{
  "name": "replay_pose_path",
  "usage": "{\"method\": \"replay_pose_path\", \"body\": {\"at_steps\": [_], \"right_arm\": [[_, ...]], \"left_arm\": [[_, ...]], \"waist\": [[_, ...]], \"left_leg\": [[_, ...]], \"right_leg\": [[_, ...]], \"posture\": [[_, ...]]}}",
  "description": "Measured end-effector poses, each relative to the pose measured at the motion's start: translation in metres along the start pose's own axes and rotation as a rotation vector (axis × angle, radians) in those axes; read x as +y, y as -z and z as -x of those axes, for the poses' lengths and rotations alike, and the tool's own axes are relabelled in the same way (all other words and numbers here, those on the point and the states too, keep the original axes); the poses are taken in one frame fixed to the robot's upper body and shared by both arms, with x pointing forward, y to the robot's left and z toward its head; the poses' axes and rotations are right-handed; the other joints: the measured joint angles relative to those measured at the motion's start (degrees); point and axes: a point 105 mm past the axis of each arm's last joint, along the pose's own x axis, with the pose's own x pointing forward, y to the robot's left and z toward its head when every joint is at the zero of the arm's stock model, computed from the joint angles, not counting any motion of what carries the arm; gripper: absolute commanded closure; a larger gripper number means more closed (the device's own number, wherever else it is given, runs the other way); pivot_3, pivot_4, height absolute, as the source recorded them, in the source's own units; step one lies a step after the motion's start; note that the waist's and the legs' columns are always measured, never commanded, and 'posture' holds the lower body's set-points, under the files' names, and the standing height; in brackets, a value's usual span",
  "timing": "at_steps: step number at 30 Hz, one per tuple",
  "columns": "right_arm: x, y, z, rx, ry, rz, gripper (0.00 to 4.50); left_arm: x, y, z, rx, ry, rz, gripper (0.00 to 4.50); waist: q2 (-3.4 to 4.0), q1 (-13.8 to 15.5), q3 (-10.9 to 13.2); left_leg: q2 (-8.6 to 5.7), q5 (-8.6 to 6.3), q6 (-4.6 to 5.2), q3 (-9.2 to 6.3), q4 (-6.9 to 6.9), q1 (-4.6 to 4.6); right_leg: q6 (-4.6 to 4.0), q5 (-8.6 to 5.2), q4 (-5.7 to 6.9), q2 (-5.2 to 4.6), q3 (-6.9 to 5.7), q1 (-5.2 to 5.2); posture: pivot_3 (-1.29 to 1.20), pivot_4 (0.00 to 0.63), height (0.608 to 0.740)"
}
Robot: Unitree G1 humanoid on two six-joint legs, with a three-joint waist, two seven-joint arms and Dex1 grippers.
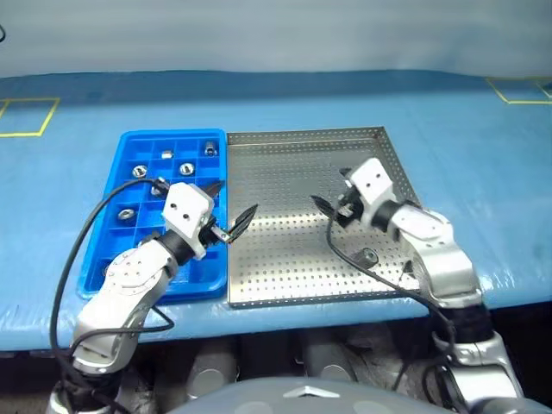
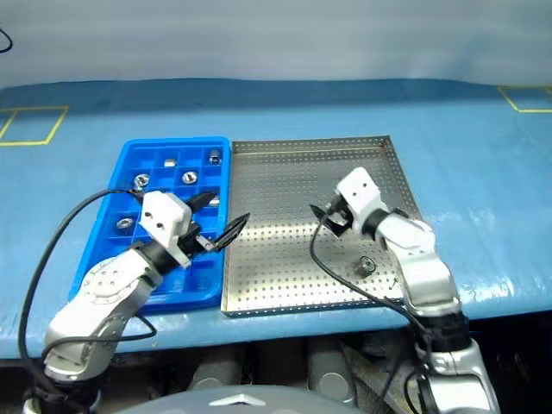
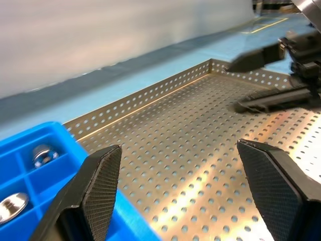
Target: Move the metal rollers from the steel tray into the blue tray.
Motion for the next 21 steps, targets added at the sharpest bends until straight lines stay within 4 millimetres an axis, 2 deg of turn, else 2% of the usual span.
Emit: {"method": "replay_pose_path", "body": {"at_steps": [2, 7, 15, 21], "right_arm": [[-0.001, 0.008, 0.011, 0.036, 0.021, -0.025, 0.03], [0.012, 0.009, 0.023, 0.053, -0.003, -0.053, 0.03], [0.027, 0.033, 0.035, 0.123, -0.045, -0.157, 0.03], [0.033, 0.044, 0.034, 0.141, -0.058, -0.234, 0.03]], "left_arm": [[-0.003, 0.002, -0.007, 0.002, 0.032, -0.005, 0.48], [-0.013, 0.0, -0.017, -0.017, 0.105, -0.001, 0.48], [-0.015, 0.004, -0.017, -0.003, 0.128, -0.004, 0.48], [-0.015, 0.006, -0.016, 0.005, 0.129, -0.002, 0.48]], "waist": [[0.0, -1.4, 0.0], [-0.01, -4.12, 0.0], [-0.03, -5.43, 0.0], [-0.03, -5.74, 0.0]], "left_leg": [[0.03, -0.02, 0.04, 0.19, 0.03, 0.05], [0.02, -0.08, 0.15, 0.33, 0.26, 0.07], [0.0, -0.13, 0.26, 0.5, 0.43, 0.06], [0.0, -0.14, 0.27, 0.53, 0.44, 0.06]], "right_leg": [[0.06, 0.03, 0.0, 0.02, 0.15, 0.0], [0.2, 0.1, 0.0, 0.11, 0.43, 0.04], [0.23, 0.1, 0.01, 0.12, 0.66, 0.03], [0.26, 0.12, 0.01, 0.13, 0.72, 0.02]], "posture": [[-0.26, 0.15, 0.74], [-0.27, 0.15, 0.74], [-0.26, 0.15, 0.74], [-0.26, 0.15, 0.74]]}}
